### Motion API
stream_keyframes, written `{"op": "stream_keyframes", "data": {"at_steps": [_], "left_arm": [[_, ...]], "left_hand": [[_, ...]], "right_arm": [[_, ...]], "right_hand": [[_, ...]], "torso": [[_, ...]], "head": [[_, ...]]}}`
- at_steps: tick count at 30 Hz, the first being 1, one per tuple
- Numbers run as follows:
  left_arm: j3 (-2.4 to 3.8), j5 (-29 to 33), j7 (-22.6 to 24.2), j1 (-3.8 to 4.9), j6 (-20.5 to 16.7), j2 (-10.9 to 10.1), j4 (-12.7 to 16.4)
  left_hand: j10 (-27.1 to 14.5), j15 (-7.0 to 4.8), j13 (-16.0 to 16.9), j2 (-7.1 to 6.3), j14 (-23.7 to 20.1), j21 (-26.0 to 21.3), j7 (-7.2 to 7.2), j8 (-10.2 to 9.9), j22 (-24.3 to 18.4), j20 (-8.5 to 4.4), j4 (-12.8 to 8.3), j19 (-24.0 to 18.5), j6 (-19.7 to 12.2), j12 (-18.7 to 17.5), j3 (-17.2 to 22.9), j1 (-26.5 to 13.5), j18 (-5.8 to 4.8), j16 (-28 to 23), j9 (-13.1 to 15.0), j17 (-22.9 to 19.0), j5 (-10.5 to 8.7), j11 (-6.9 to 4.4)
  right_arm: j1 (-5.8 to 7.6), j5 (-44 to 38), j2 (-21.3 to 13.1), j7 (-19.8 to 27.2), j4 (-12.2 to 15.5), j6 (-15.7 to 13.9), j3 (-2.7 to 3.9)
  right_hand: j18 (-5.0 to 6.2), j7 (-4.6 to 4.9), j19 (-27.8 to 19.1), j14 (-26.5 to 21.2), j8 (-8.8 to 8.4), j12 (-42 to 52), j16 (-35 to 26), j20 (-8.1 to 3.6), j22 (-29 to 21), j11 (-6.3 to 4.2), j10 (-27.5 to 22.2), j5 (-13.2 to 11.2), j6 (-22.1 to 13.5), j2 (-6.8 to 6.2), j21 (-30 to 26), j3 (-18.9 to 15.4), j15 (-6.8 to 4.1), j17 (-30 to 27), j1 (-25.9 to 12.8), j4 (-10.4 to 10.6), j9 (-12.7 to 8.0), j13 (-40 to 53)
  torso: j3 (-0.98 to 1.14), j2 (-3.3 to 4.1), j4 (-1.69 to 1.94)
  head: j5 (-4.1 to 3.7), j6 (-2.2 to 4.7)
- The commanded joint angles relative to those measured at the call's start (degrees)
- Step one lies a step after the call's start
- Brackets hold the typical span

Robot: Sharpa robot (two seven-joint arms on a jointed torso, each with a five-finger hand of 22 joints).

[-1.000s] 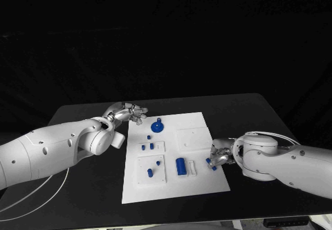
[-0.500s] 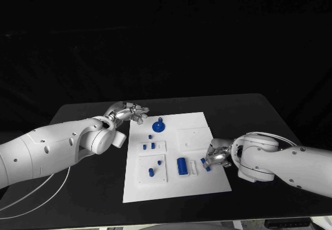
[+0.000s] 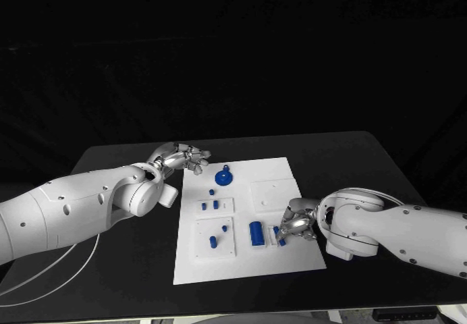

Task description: Assemble the parts on the task board

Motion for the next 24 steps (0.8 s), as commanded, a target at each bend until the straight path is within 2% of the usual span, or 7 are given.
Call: {"op": "stream_keyframes", "data": {"at_steps": [1, 24], "left_arm": [[0.05, -0.33, 0.23, 0.09, 0.59, -0.03, 0.34], [0.06, -0.35, 0.23, 0.31, 0.64, -0.33, 0.58]], "left_hand": [[-0.33, 0.1, -0.09, 0.35, 0.47, -0.19, -0.09, 0.23, 0.07, -0.02, -0.01, 0.32, -0.46, -0.18, -0.18, -0.31, 0.55, -0.25, -0.07, 0.1, 0.1, 0.24], [-0.33, 0.1, -0.09, 0.32, 0.51, -0.23, -0.09, 0.24, 0.14, -0.02, -0.02, 0.34, -0.47, -0.18, -0.2, -0.32, 0.55, -0.34, -0.1, 0.23, 0.1, 0.24]], "right_arm": [[-0.06, 1.7, 0.27, 0.11, -0.15, 0.65, -0.01], [-0.16, 2.43, 2.22, 0.39, -2.24, 1.35, -0.01]], "right_hand": [[3.37, 0.09, 0.23, 0.03, 0.14, 0.15, -0.32, -0.21, 0.7, -0.07, 0.04, 0.54, 0.27, 0.17, 0.04, -0.42, -0.36, -0.09, -0.38, -0.09, -0.13, -0.05], [3.37, 0.07, 0.16, -0.03, 0.17, 0.1, -0.41, -0.35, 0.64, -0.1, -0.2, 0.3, 0.19, -0.52, -0.14, -1.84, -0.41, -0.14, -1.57, 0.55, -0.33, -0.05]], "torso": [[-0.01, 0.04, -0.01], [0.01, 0.02, -0.02]], "head": [[0.09, -0.01], [0.49, -0.38]]}}
